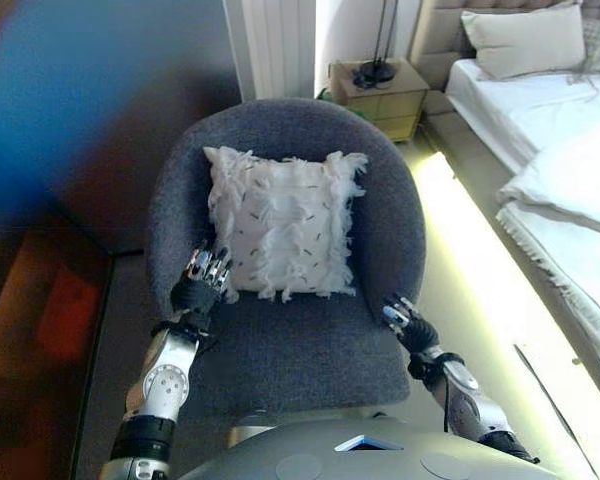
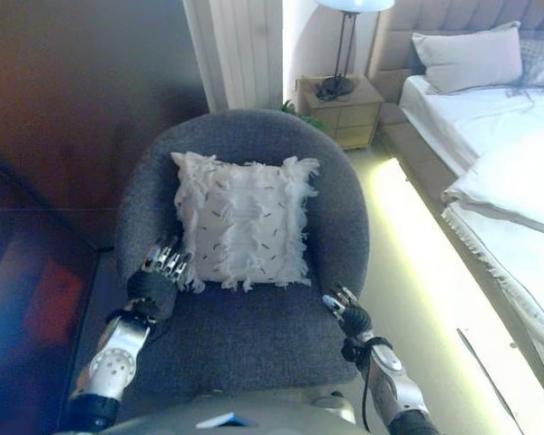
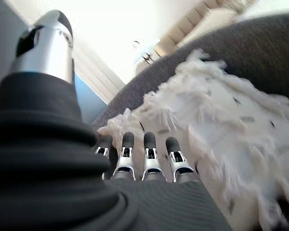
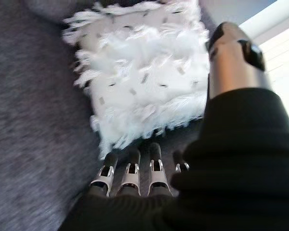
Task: Pick up the cushion and take it to the sofa
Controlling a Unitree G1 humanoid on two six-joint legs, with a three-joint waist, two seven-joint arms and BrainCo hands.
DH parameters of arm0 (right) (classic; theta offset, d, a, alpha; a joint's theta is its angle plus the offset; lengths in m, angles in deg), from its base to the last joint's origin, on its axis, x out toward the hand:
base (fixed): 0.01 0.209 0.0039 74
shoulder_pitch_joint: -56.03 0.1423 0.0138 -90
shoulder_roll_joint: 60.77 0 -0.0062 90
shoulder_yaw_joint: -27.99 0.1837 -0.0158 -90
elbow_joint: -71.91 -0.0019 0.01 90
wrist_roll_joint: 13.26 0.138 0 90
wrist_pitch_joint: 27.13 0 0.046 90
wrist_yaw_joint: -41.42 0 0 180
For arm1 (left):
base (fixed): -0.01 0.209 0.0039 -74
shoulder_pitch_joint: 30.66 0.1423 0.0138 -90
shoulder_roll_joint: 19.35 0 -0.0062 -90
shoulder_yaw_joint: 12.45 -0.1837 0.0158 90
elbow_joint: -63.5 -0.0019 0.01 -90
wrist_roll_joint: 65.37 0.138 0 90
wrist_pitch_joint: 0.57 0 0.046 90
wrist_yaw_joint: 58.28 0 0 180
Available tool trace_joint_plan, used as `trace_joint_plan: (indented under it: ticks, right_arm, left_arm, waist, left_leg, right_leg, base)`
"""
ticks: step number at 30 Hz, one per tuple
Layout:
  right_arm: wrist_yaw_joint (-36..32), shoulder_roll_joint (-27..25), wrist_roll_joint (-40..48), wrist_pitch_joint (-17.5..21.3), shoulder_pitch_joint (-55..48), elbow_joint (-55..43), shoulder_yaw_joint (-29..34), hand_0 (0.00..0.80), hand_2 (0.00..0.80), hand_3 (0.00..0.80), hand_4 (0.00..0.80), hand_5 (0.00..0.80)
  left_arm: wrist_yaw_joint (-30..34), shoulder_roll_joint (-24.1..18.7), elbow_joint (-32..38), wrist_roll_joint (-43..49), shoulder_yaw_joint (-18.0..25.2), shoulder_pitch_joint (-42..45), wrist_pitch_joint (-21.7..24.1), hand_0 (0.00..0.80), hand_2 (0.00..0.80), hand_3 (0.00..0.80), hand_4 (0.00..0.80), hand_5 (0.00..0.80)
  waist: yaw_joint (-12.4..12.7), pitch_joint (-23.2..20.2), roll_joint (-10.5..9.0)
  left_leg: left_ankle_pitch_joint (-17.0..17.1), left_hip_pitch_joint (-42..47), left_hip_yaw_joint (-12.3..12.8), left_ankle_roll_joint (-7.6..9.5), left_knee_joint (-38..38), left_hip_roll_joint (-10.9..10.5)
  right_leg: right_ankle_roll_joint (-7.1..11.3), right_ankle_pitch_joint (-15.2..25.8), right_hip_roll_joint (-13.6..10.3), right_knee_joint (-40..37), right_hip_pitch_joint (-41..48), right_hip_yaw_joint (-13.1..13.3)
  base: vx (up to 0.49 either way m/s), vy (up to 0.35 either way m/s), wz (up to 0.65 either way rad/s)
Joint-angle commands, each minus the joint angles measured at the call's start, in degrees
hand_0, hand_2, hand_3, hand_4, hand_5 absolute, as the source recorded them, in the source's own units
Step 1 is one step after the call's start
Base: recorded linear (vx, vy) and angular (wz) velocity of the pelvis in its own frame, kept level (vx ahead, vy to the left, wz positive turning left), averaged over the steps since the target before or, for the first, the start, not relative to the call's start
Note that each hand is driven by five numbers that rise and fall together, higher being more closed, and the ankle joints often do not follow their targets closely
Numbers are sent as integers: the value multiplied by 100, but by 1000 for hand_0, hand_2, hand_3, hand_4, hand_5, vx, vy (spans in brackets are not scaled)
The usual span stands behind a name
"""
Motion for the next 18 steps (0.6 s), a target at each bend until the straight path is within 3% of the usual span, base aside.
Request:
trace_joint_plan:
  ticks: [1, 5, 7, 18]
  right_arm:
    - [-1, 66, 481, 542, 395, -524, 312, 0, 0, 0, 0, 0]
    - [-65, -52, 542, 650, 409, -588, 378, 0, 0, 0, 0, 0]
    - [1, -95, 539, 673, 452, -571, 375, 0, 0, 0, 0, 0]
    - [-103, -108, 413, 754, 435, -645, 61, 0, 0, 0, 0, 0]
  left_arm:
    - [301, -380, 282, 873, -93, -249, 499, 0, 0, 0, 0, 0]
    - [93, -667, 239, 1439, -261, -157, 705, 0, 0, 0, 0, 0]
    - [-9, -720, 170, 1250, -313, -230, 632, 0, 0, 0, 0, 0]
    - [-221, -585, 188, 1112, -498, -379, 698, 0, 0, 0, 0, 0]
  waist:
    - [115, 334, -90]
    - [110, 353, -86]
    - [98, 349, -95]
    - [61, 306, -154]
  left_leg:
    - [-539, -23, -14, 294, 303, -207]
    - [-553, -12, 37, 301, 292, -204]
    - [-559, 1, 43, 300, 295, -206]
    - [-637, 14, 73, 333, 350, -243]
  right_leg:
    - [-76, -362, 170, 305, -43, -301]
    - [-44, -350, 155, 317, -71, -270]
    - [-31, -342, 140, 323, -64, -280]
    - [-7, -315, 110, 310, -92, -214]
  base:
    - [-54, 37, 7]
    - [-31, 32, 1]
    - [0, 0, 0]
    - [-6, 1, 0]
